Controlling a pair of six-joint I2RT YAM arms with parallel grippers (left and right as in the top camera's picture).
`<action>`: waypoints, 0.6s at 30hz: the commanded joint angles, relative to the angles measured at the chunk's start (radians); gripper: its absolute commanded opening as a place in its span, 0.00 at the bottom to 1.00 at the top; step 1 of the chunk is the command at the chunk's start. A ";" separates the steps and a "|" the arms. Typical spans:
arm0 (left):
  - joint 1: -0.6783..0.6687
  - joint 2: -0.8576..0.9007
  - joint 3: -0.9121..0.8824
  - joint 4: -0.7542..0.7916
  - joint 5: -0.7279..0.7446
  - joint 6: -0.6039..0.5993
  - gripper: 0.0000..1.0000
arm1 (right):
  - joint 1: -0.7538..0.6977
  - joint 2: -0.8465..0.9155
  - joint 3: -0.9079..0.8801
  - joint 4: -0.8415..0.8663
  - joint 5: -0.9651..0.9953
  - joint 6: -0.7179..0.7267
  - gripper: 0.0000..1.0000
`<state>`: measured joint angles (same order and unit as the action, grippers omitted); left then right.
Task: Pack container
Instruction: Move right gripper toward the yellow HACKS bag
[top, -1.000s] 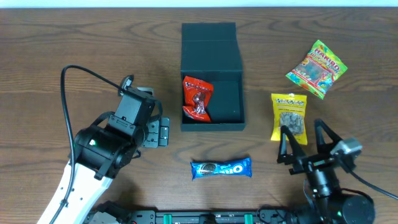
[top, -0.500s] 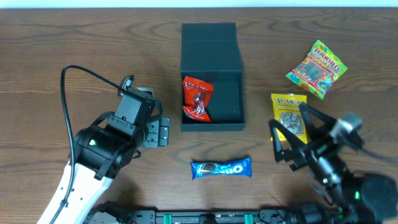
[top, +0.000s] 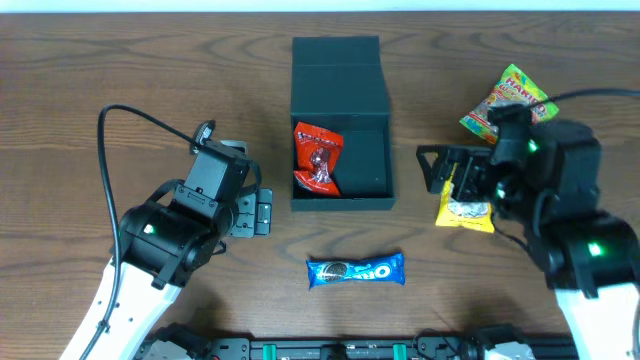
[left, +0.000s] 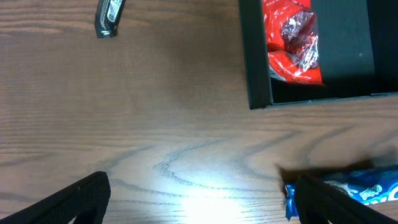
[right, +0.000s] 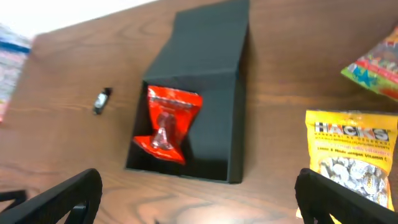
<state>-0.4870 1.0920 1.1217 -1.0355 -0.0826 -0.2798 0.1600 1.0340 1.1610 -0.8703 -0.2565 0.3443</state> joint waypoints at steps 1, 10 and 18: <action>0.003 -0.006 -0.001 0.000 -0.010 0.011 0.96 | -0.018 0.064 0.014 -0.003 0.023 -0.035 0.99; 0.003 -0.006 -0.001 0.000 -0.010 0.011 0.95 | -0.107 0.183 0.035 -0.021 0.312 0.063 0.99; 0.003 -0.006 -0.001 0.000 -0.010 0.011 0.95 | -0.348 0.425 0.323 -0.183 0.312 0.080 0.99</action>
<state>-0.4870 1.0920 1.1217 -1.0355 -0.0826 -0.2798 -0.1520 1.3880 1.3895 -1.0317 0.0334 0.3954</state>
